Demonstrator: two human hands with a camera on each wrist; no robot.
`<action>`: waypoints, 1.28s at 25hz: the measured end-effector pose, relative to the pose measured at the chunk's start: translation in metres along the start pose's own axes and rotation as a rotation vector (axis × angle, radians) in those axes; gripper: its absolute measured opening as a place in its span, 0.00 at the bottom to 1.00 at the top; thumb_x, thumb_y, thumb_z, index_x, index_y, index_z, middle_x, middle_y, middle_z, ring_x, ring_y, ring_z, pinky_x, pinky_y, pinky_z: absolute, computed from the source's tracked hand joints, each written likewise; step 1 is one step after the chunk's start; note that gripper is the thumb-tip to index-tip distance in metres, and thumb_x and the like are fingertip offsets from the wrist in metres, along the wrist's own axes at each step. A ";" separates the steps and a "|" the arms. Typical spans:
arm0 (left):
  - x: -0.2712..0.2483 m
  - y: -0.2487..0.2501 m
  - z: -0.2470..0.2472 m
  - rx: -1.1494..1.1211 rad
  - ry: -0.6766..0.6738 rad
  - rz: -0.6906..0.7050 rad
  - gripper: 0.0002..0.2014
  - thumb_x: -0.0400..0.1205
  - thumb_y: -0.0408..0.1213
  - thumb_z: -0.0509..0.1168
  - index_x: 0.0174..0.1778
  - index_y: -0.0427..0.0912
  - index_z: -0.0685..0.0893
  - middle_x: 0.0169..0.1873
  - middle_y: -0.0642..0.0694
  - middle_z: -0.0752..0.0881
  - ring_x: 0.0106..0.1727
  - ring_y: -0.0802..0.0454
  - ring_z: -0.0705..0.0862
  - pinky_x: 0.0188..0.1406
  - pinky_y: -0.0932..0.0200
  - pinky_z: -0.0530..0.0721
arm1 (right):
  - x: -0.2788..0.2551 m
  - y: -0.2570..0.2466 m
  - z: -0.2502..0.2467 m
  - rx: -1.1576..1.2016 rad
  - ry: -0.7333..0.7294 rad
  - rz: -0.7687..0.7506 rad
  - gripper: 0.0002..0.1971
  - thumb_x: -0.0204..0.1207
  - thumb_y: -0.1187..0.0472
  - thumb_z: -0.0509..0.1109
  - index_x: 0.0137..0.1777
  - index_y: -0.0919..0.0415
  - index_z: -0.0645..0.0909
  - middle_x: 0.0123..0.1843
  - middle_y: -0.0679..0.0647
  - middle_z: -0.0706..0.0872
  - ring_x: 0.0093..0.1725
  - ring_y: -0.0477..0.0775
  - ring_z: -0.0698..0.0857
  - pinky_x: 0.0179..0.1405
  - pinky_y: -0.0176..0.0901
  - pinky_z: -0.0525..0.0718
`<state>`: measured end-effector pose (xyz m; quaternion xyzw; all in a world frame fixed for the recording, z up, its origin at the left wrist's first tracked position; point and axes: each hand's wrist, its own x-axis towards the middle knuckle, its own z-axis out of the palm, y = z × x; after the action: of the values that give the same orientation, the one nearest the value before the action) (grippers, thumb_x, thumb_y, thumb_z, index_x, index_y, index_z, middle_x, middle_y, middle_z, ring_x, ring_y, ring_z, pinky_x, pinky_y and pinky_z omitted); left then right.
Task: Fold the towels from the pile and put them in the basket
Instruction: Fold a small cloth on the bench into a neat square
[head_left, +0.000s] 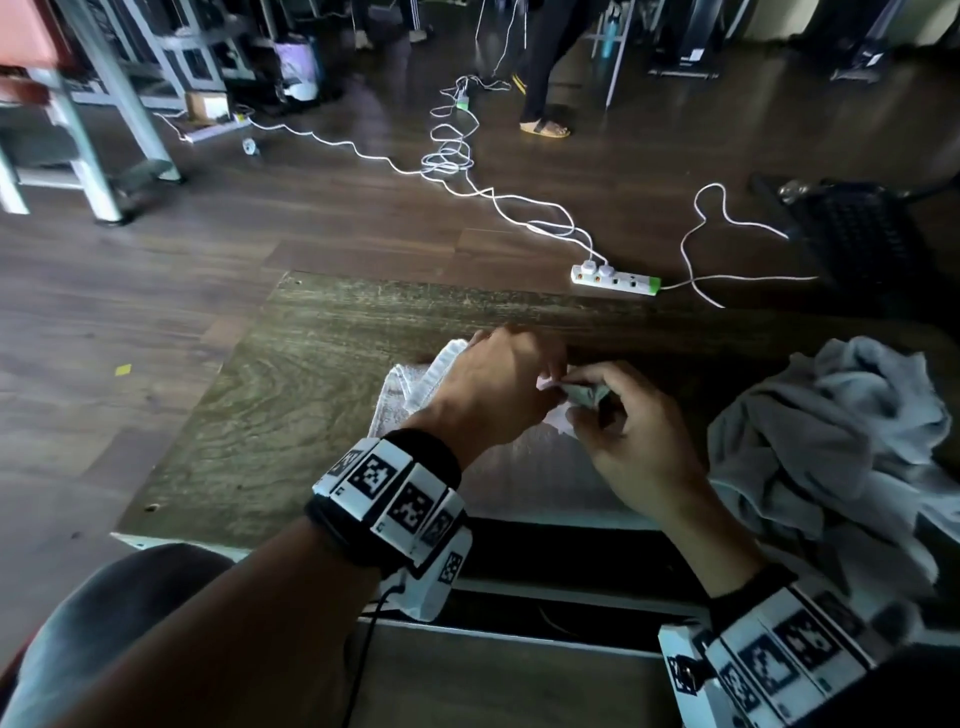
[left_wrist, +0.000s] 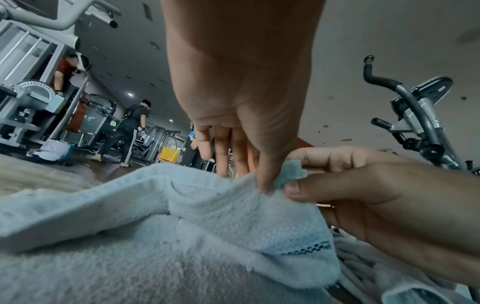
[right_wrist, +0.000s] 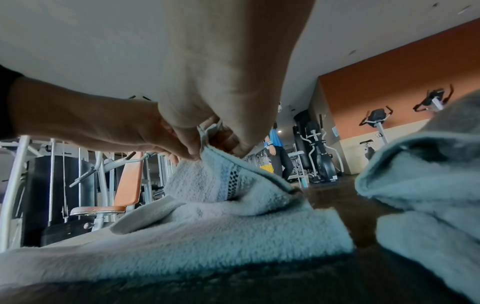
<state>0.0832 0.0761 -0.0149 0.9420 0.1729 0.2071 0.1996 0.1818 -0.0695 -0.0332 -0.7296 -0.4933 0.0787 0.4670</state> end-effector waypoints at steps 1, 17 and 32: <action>0.003 -0.002 0.004 -0.021 -0.020 -0.031 0.06 0.73 0.45 0.71 0.42 0.51 0.84 0.41 0.53 0.89 0.45 0.48 0.88 0.46 0.55 0.84 | 0.000 0.000 0.000 0.044 -0.004 0.029 0.15 0.76 0.68 0.74 0.59 0.53 0.84 0.55 0.40 0.87 0.54 0.36 0.86 0.50 0.27 0.81; 0.007 0.013 0.006 -0.281 0.101 -0.041 0.05 0.73 0.36 0.73 0.42 0.49 0.88 0.36 0.55 0.89 0.39 0.61 0.88 0.40 0.54 0.87 | 0.008 0.001 -0.013 0.506 0.144 0.276 0.09 0.82 0.67 0.68 0.52 0.53 0.88 0.46 0.43 0.91 0.45 0.31 0.88 0.39 0.24 0.81; -0.001 0.010 -0.001 -0.295 0.116 0.005 0.02 0.75 0.33 0.72 0.38 0.42 0.86 0.32 0.53 0.87 0.35 0.59 0.87 0.37 0.52 0.86 | 0.009 0.008 -0.009 0.236 0.223 0.154 0.08 0.80 0.65 0.72 0.51 0.50 0.87 0.46 0.39 0.90 0.46 0.35 0.88 0.47 0.24 0.81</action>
<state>0.0846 0.0680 -0.0099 0.8892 0.1496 0.2851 0.3251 0.1967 -0.0680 -0.0311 -0.7094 -0.3687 0.0900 0.5939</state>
